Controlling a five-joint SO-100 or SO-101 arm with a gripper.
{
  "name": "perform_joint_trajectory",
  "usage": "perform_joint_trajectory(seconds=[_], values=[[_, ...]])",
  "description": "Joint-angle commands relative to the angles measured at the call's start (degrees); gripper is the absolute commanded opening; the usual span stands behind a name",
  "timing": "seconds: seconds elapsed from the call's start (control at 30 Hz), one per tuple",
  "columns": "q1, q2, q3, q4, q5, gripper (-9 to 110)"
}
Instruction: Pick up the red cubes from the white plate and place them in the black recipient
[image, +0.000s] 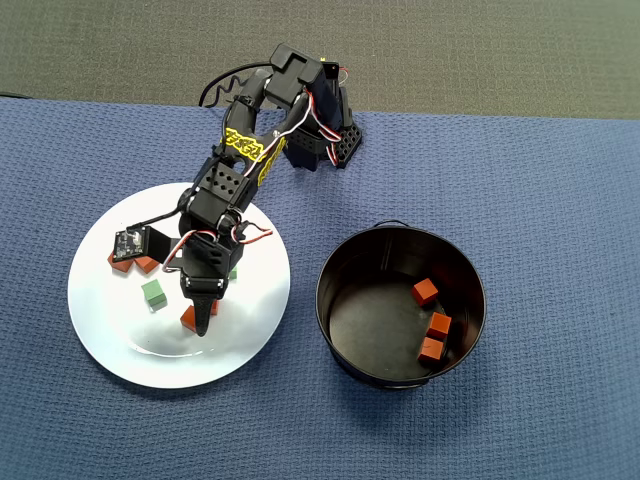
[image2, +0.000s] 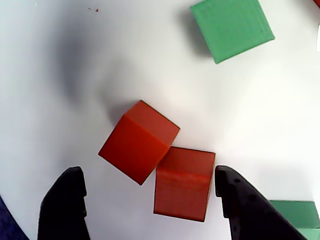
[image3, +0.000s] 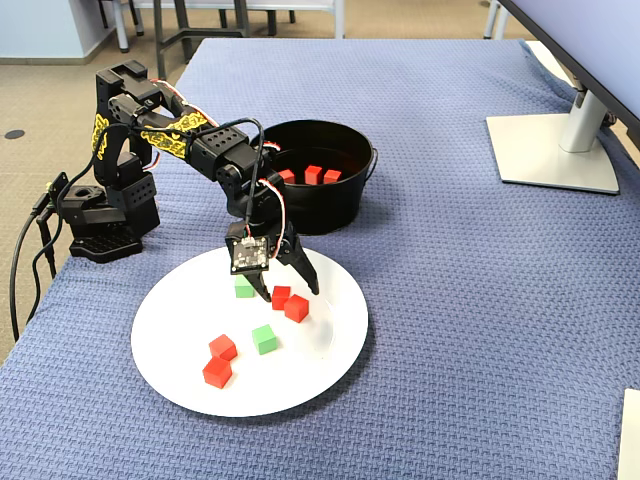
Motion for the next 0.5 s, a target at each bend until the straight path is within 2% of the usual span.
perform_joint_trajectory(seconds=[0.0, 0.33, 0.47], values=[[0.0, 0.8, -0.9, -0.4, -2.8, 26], [-2.2, 3.3, 3.0, -1.3, -3.6, 25], [-2.4, 3.3, 3.1, -1.4, -3.6, 20]])
